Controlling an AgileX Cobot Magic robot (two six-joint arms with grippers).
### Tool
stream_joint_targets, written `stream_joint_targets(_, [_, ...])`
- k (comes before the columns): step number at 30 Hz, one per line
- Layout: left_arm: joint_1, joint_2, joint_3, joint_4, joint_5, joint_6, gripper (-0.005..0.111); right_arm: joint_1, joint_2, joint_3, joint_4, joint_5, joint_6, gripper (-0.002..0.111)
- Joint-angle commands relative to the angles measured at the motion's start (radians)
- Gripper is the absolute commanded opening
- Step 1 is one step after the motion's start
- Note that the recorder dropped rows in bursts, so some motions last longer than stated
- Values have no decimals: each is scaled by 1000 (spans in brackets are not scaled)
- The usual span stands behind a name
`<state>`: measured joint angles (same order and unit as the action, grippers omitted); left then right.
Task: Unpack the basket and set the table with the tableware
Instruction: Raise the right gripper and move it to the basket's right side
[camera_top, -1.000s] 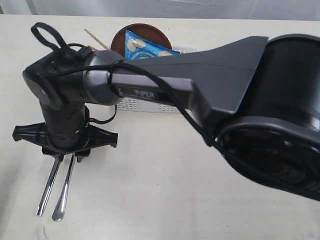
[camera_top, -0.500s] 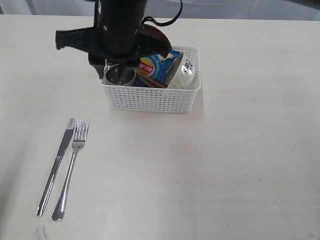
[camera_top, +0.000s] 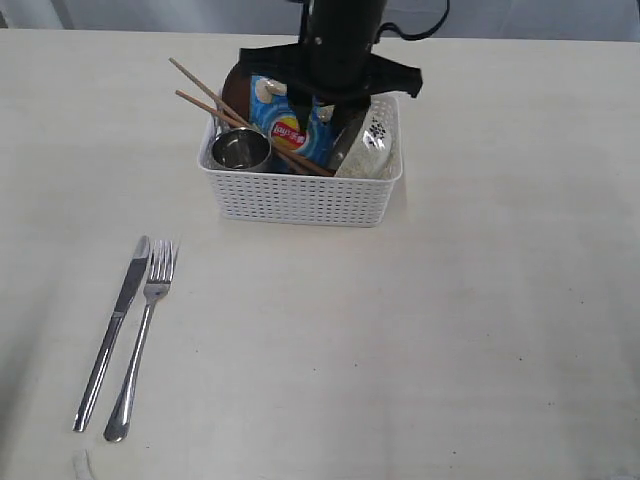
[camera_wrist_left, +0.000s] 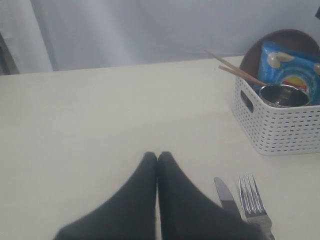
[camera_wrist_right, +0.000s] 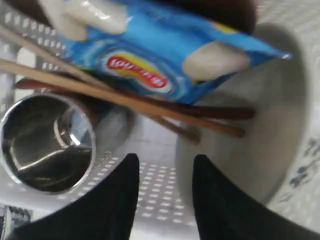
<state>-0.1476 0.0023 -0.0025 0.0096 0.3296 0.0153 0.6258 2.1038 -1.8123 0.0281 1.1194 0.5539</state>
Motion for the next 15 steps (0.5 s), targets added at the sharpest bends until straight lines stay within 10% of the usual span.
stream_joint_targets(1, [-6, -2, 2, -2, -8, -4, 0, -108, -10, -54, -10, 100, -100, 35])
stream_joint_targets(15, [-6, -2, 2, -2, -8, -4, 0, -272, -13, -89, 12, 102, -187, 35])
